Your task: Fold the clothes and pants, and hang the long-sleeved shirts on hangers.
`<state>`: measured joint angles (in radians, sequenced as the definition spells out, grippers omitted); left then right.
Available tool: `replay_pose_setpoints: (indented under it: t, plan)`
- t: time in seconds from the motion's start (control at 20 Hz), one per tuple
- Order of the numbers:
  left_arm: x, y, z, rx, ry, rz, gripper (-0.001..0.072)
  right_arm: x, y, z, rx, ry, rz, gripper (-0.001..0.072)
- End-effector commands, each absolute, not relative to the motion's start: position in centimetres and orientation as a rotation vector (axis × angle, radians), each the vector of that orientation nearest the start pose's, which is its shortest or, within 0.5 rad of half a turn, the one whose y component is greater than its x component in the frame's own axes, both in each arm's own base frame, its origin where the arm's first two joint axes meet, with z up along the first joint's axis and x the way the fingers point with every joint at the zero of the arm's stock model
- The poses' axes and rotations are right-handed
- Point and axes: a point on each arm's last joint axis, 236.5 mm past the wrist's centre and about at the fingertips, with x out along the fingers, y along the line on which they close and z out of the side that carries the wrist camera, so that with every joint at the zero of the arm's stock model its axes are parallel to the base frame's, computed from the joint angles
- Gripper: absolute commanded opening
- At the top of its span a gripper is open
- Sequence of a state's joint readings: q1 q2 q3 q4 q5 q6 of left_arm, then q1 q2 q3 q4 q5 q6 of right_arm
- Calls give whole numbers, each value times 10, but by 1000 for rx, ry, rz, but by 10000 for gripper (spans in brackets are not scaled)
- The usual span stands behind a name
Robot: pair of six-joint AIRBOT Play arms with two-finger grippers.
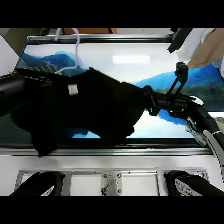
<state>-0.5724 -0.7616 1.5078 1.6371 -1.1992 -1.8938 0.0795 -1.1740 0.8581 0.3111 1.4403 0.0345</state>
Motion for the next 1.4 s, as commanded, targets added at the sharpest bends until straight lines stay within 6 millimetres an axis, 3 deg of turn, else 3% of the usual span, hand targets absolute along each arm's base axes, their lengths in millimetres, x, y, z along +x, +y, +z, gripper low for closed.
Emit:
replay_pose_setpoints:
  t: [0.0,0.1,0.25,0.35,0.45,0.5,0.55,0.6,0.8,0.95,1.35]
  plan:
    - [268,-131,368,-207,404,-383,505,321,230,248,538,69,1389,11]
    - [268,-135,377,-239,374,-406,505,322,231,239,513,104,1385,11]
    - [282,-138,364,-214,411,-385,505,324,229,239,492,105,1362,11]
    - [288,-142,364,-208,403,-389,505,336,217,239,439,113,1277,11]
    - [295,-145,361,-187,404,-391,503,341,196,258,395,54,1223,11]
    - [298,-147,357,-178,416,-391,383,344,180,270,376,23,1182,11]
    - [301,-148,353,-162,426,-391,167,348,162,280,370,1,1133,11]
    - [304,-150,349,-150,432,-392,27,352,142,289,360,-24,1079,11]
    - [323,-161,328,-121,486,-388,24,360,45,330,290,-115,772,11]
    - [338,-169,309,-90,531,-385,24,353,-26,358,210,-156,513,11]
    - [367,-184,275,-20,592,-390,24,292,-197,449,62,-293,-179,11]
